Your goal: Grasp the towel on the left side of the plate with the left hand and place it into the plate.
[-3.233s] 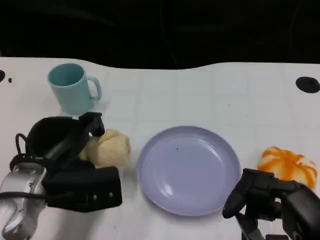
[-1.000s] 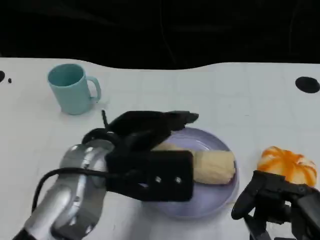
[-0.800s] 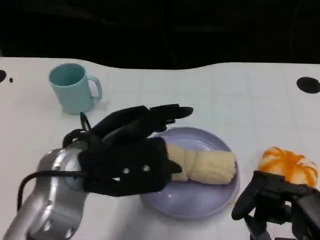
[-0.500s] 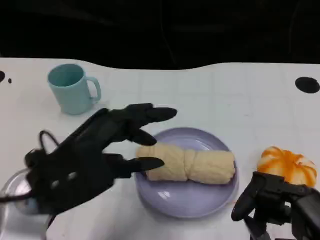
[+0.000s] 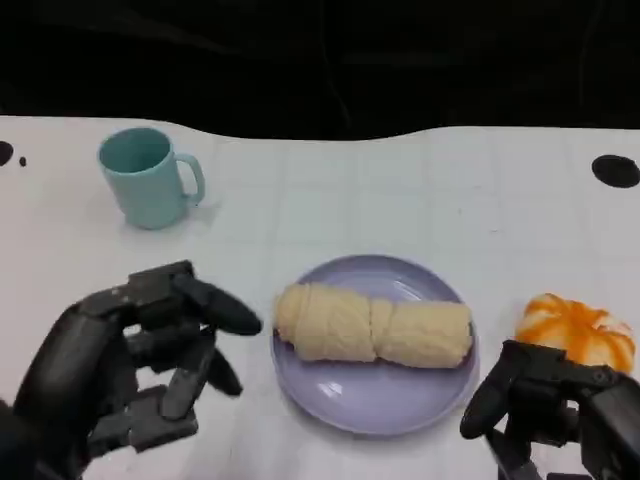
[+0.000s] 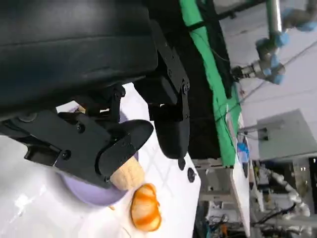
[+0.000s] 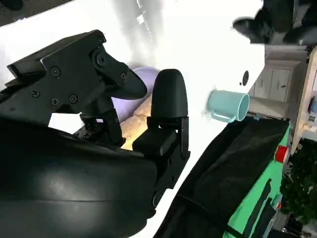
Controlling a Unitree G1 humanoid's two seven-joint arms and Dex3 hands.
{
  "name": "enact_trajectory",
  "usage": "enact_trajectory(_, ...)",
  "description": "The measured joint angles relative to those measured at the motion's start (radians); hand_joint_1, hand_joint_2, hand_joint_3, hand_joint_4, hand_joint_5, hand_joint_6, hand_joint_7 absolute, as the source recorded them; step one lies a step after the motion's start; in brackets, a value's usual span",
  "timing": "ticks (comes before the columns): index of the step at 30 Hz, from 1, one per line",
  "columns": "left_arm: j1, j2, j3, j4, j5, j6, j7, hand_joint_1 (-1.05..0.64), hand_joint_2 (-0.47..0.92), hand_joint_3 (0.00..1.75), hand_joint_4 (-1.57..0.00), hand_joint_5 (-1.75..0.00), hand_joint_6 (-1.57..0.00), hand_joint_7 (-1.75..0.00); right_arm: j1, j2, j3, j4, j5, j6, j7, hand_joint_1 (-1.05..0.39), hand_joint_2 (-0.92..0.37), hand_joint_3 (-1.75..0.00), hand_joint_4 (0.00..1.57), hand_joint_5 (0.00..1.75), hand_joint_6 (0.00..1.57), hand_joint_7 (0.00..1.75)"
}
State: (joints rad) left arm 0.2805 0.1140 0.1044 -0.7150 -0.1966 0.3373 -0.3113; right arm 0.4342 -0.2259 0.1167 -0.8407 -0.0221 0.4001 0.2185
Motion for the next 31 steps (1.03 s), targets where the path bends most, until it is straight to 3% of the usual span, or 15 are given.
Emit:
enact_trajectory(6,0.097,-0.025,0.089,-0.117,-0.290,0.277,0.068,-0.08,0.60,1.32,-0.80,-1.75,-0.67,-1.70,-0.005,0.000,-0.002,0.001,0.001,0.007,0.000,-0.08,-0.59,-1.03,0.74,1.67,0.68,1.36)
enact_trajectory(15,0.042,-0.021,0.198,-0.073,-0.592,0.514,0.208,-0.11,0.61,1.25,-0.80,-1.75,-0.67,-1.74,-0.009,-0.001,-0.002,0.008,-0.001,0.007,0.001,-0.07,-0.58,-1.03,0.74,1.67,0.68,1.36)
enact_trajectory(24,0.010,-0.013,0.204,-0.028,-0.644,0.550,0.262,-0.13,0.60,1.21,-0.83,-1.75,-0.69,-1.72,-0.011,-0.001,-0.002,0.019,0.000,0.006,0.005,-0.07,-0.58,-1.03,0.74,1.68,0.68,1.36)
enact_trajectory(31,0.008,-0.003,0.175,-0.023,-0.634,0.538,0.269,-0.13,0.58,1.28,-0.83,-1.75,-0.70,-1.71,-0.014,-0.002,-0.008,0.023,0.004,0.006,0.013,-0.06,-0.58,-1.04,0.74,1.68,0.68,1.36)
